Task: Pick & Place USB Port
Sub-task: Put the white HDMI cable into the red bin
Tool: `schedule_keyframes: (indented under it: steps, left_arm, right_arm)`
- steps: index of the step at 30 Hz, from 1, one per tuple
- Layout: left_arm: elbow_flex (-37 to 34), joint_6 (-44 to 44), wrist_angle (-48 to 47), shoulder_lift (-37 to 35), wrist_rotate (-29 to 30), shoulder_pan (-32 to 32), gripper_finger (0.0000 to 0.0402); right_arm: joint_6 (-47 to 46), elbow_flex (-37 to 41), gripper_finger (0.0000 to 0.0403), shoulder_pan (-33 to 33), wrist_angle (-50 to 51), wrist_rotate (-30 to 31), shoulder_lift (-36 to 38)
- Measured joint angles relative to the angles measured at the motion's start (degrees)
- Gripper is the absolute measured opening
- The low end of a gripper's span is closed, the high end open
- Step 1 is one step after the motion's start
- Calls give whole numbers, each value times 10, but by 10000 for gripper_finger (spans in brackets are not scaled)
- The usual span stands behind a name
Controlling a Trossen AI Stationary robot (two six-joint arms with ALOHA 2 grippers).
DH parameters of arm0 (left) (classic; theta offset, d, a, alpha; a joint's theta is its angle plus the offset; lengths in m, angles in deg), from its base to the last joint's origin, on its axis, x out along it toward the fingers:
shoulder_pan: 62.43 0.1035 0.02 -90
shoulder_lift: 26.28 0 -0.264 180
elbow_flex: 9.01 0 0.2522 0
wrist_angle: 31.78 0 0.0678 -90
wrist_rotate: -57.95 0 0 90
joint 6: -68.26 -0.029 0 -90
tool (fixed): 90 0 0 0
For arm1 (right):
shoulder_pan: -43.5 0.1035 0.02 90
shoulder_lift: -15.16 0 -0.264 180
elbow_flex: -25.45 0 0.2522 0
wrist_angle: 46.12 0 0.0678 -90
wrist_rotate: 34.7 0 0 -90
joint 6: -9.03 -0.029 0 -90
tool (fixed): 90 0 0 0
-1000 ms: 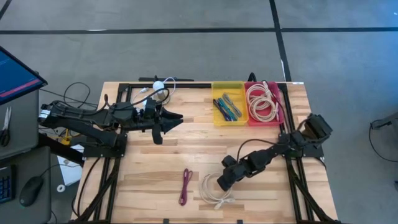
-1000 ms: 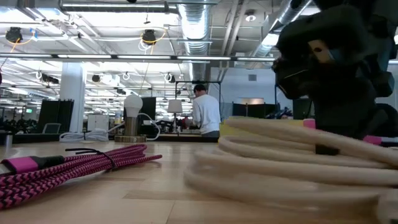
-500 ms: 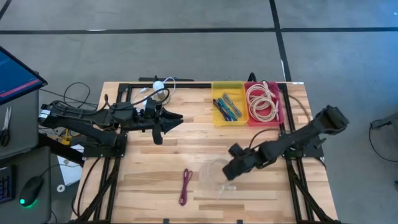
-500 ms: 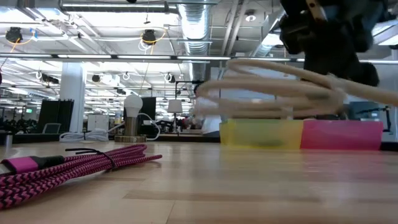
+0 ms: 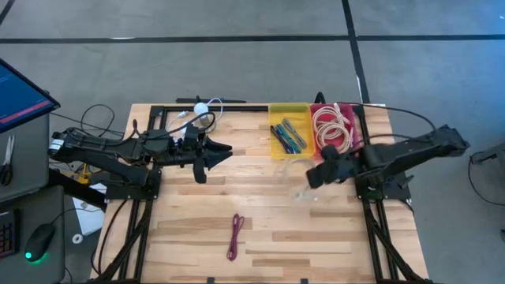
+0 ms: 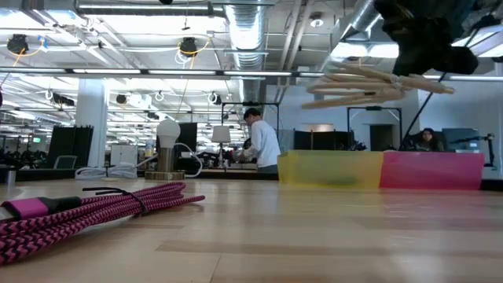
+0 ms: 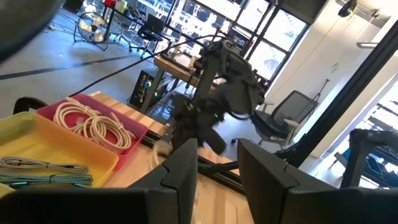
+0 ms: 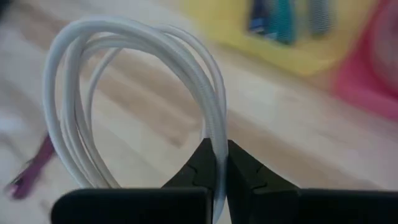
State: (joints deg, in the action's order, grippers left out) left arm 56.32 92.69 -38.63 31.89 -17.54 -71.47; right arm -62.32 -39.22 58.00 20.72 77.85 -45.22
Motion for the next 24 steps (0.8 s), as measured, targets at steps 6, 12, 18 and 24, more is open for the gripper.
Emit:
schedule_keyframes:
  steps: [6,12,18,24]
  left_arm:
    - [0,0,0,0,0,0,114]
    - [0,0,0,0,0,0,114]
    - [0,0,0,0,0,0,114]
    - [0,0,0,0,0,0,114]
  right_arm:
    - [0,0,4,-70,137,30,75]
    - [16,0,4,-157,205,67,136]
    - [60,0,4,-245,213,122,172]
    - [111,0,4,-326,208,176,169]
